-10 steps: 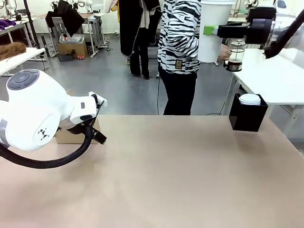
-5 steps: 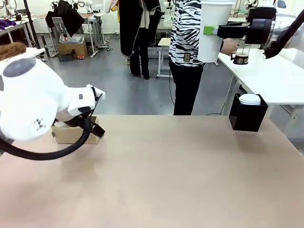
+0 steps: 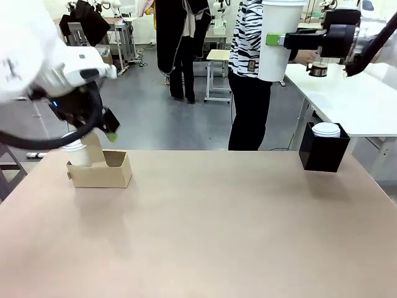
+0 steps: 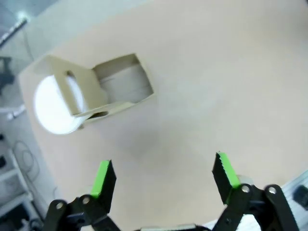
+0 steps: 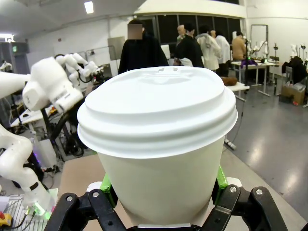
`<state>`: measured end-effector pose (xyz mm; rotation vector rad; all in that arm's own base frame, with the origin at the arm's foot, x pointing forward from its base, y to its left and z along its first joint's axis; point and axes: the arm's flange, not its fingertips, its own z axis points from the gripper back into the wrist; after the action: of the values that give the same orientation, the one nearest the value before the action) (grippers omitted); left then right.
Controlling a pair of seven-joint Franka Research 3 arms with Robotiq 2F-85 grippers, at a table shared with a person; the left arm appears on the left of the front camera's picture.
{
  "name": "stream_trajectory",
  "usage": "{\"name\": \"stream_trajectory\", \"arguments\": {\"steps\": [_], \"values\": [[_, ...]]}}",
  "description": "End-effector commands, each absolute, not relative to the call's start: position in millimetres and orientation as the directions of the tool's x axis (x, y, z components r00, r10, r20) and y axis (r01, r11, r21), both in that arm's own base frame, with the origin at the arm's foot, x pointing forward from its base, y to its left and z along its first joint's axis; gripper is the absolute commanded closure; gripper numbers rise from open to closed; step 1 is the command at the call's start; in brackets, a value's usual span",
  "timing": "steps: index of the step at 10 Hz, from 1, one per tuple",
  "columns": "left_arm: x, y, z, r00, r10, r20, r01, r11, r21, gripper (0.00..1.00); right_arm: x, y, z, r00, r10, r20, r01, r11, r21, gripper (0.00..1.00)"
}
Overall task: Pour a drink into a cup and package it in a carrier.
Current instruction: Position the Cup Carrier in the center of the table.
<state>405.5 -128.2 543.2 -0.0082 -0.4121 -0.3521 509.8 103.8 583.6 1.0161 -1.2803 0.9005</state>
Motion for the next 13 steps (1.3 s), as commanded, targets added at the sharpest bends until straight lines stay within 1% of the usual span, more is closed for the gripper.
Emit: {"name": "stream_trajectory", "arguments": {"steps": [1, 3, 5, 6, 7, 10, 11, 12, 13], "values": [[448, -119, 563, 0.914, -0.194, 0.357, 0.194, 0.98, 0.038, 0.0, 511, 106, 588, 0.074, -0.021, 0.997, -0.946, 0.314, 0.077, 0.14], [489, -100, 565, 0.943, -0.113, 0.314, 0.113, 0.993, 0.018, 0.0, 511, 106, 588, 0.074, -0.021, 0.997, -0.946, 0.314, 0.077, 0.14], [521, -85, 559, 0.956, -0.06, 0.288, 0.064, 0.998, -0.005, 0.0, 511, 106, 588, 0.074, -0.021, 0.997, -0.946, 0.314, 0.077, 0.14], [531, -79, 555, 0.956, -0.029, 0.293, 0.036, 0.999, -0.019, 0.0, 511, 106, 588, 0.074, -0.021, 0.997, -0.946, 0.314, 0.077, 0.14], [513, -80, 551, 0.946, -0.096, 0.309, 0.099, 0.995, 0.004, 0.0, 511, 106, 588, 0.074, -0.021, 0.997, -0.946, 0.314, 0.077, 0.14], [513, -80, 551, 0.946, -0.096, 0.309, 0.099, 0.995, 0.004, 0.0, 511, 106, 588, 0.074, -0.021, 0.997, -0.946, 0.314, 0.077, 0.14], [524, -81, 550, 0.949, -0.08, 0.304, 0.085, 0.996, -0.004, 0.0, 511, 106, 588, 0.074, -0.021, 0.997, -0.946, 0.314, 0.077, 0.14], [537, -81, 540, 0.969, -0.054, 0.242, 0.061, 0.998, -0.024, 0.0, 511, 106, 588, 0.074, -0.021, 0.997, -0.946, 0.314, 0.077, 0.14], [545, -82, 533, 0.976, -0.036, 0.213, 0.046, 0.998, -0.038, 0.0, 511, 106, 588, 0.074, -0.021, 0.997, -0.946, 0.314, 0.077, 0.14]]}}
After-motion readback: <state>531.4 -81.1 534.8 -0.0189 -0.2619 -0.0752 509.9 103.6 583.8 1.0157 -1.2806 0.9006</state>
